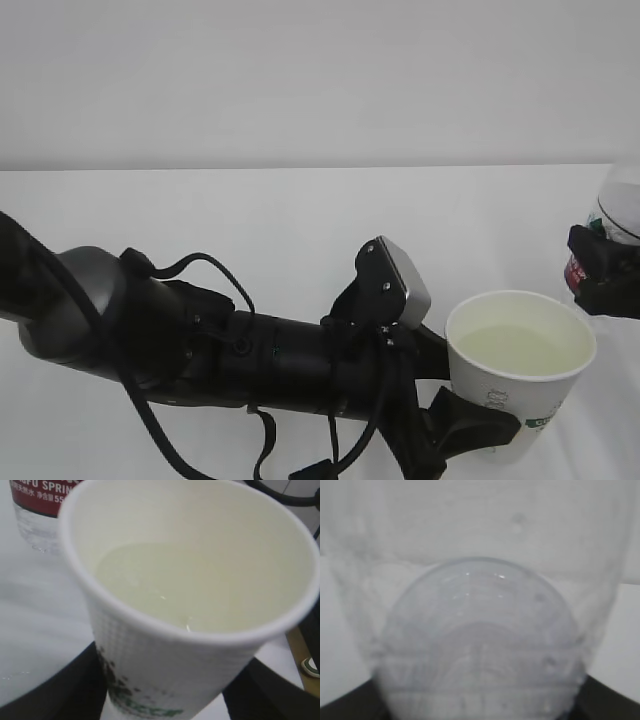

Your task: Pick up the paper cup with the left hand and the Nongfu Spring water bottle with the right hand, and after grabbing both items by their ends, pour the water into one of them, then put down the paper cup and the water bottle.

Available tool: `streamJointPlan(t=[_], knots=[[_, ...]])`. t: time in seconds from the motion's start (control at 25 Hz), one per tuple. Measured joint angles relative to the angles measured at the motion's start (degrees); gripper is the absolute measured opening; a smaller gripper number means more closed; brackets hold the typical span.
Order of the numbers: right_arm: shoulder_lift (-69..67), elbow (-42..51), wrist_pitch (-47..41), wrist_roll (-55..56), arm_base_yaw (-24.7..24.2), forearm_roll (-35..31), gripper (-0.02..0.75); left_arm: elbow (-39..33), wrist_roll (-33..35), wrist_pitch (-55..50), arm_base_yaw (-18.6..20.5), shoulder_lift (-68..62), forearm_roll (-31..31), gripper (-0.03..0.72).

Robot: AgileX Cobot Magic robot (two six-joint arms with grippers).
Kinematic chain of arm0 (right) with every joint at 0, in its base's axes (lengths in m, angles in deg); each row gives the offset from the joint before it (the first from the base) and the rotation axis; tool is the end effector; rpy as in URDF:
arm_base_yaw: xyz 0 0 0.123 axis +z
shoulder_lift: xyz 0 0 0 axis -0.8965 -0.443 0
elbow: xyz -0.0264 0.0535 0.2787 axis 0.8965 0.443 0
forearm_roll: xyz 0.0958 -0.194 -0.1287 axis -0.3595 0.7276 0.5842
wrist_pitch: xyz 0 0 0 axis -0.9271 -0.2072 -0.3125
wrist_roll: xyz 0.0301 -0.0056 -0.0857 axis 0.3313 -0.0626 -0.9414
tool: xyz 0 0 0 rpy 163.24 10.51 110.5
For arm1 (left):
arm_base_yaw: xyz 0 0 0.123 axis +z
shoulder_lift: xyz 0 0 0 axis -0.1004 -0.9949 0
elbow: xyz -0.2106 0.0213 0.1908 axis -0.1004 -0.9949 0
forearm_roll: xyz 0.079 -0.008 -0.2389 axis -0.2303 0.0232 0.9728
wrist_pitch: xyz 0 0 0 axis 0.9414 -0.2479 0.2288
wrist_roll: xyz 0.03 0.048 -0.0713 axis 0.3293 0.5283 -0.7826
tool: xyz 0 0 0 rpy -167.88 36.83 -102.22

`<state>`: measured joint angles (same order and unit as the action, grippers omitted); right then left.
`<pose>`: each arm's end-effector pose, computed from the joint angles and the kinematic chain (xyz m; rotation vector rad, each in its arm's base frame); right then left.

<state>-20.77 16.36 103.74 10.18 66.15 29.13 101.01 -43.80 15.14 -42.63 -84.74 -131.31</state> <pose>0.2253 0.0184 0.1500 -0.1678 1.8012 0.0709 0.2137 -0.3206 0.1148 1.2275 1.6847 -1.1496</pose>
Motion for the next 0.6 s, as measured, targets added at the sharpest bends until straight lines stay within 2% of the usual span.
streamJointPlan(t=[0.2,0.6], knots=[[-4.12,-0.14,3.45,0.0,0.0,0.0,0.43,0.0,0.0,0.0,0.0,0.0,0.0,0.486],[-9.05,-1.77,4.15,0.0,0.0,-0.4,0.43,0.0,0.0,0.0,0.0,0.0,0.1,0.486]])
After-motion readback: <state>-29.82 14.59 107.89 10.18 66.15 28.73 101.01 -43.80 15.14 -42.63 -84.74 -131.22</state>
